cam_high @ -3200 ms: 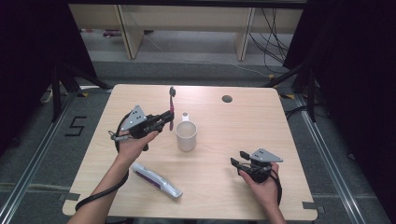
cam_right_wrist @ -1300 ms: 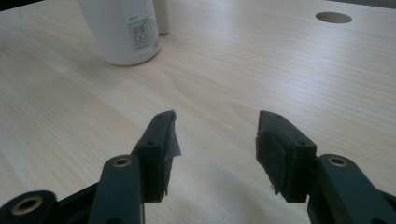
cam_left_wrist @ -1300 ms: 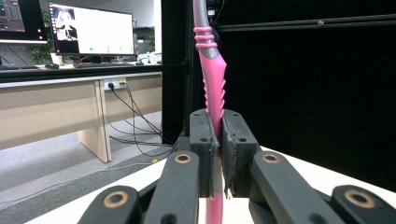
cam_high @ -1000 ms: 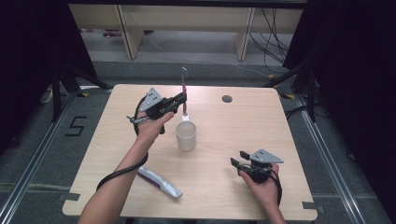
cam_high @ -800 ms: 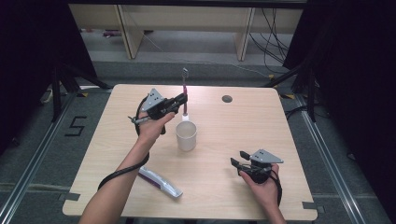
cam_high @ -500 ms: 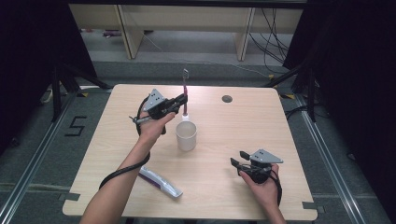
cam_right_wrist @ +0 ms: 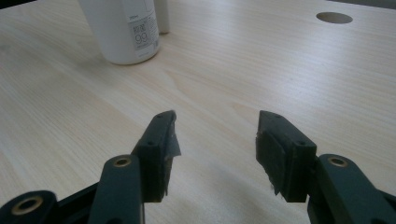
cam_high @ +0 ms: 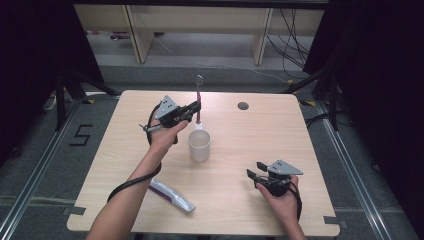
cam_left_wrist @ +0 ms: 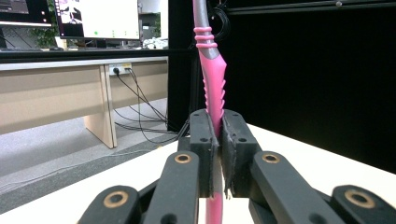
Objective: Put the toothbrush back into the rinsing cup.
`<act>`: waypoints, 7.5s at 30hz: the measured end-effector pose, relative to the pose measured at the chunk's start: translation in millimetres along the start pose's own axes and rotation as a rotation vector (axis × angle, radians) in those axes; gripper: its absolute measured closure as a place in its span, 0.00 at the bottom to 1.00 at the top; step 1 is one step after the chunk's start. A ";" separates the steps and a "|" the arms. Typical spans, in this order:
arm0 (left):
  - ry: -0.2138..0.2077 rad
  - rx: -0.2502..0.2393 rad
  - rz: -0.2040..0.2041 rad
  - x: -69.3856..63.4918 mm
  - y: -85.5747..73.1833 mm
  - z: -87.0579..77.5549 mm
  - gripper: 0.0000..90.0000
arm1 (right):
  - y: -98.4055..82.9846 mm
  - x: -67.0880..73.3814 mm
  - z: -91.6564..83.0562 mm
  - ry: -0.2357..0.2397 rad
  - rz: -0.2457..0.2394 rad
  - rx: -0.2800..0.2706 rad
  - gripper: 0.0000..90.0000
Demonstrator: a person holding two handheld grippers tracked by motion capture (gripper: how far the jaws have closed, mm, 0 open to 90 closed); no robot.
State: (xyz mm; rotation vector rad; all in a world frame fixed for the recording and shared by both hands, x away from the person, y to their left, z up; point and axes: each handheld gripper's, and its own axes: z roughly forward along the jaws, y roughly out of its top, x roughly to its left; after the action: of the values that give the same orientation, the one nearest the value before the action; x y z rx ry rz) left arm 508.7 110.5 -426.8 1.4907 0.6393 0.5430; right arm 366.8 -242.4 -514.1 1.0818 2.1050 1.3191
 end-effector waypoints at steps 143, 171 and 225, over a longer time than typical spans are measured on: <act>-0.002 0.246 0.001 9.8 -34.2 4.0 0.92 | 0.9 1.8 1.0 -0.014 -0.024 0.019 0.54; 0.008 0.259 -0.009 9.6 -27.7 -1.2 0.75 | 1.1 2.1 1.7 -0.016 -0.026 0.026 0.54; -0.017 0.324 0.061 -4.3 -24.9 -111.9 0.36 | 0.7 1.9 2.0 -0.002 -0.004 0.022 0.54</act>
State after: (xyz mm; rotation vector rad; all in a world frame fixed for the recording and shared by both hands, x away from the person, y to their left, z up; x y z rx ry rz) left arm 427.5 188.6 -448.7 1.8220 0.6942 0.4884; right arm 367.3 -239.7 -514.3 1.0874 2.1233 1.2953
